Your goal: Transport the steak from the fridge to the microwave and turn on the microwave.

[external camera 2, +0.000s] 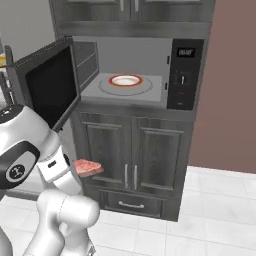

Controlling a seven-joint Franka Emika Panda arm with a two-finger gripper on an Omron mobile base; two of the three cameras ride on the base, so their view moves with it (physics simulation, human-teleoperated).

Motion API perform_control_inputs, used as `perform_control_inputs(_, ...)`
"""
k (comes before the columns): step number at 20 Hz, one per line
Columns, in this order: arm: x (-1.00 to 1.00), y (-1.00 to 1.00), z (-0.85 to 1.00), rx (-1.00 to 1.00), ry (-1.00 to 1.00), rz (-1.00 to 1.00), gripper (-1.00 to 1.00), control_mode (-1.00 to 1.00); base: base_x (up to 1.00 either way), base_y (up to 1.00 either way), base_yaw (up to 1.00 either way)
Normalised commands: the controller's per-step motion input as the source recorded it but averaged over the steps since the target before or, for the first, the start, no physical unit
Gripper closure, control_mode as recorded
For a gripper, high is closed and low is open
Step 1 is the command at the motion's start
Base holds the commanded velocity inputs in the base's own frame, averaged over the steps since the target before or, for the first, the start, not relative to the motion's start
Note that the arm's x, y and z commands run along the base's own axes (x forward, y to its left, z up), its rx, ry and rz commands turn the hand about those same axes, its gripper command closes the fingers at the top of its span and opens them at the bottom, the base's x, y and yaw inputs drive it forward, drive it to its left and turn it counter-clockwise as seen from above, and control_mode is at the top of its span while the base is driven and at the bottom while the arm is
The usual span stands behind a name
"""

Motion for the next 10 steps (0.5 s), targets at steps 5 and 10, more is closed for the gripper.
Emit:
perform_control_inputs(5, 0.00, 0.00, 0.00, 0.00, 0.00, 0.00, 1.00, 1.00, 0.02, -0.73, 0.03)
perform_control_inputs(10, 0.00, 0.00, 0.00, 0.00, 0.00, 0.00, 1.00, 1.00, 0.18, -0.52, 0.05)
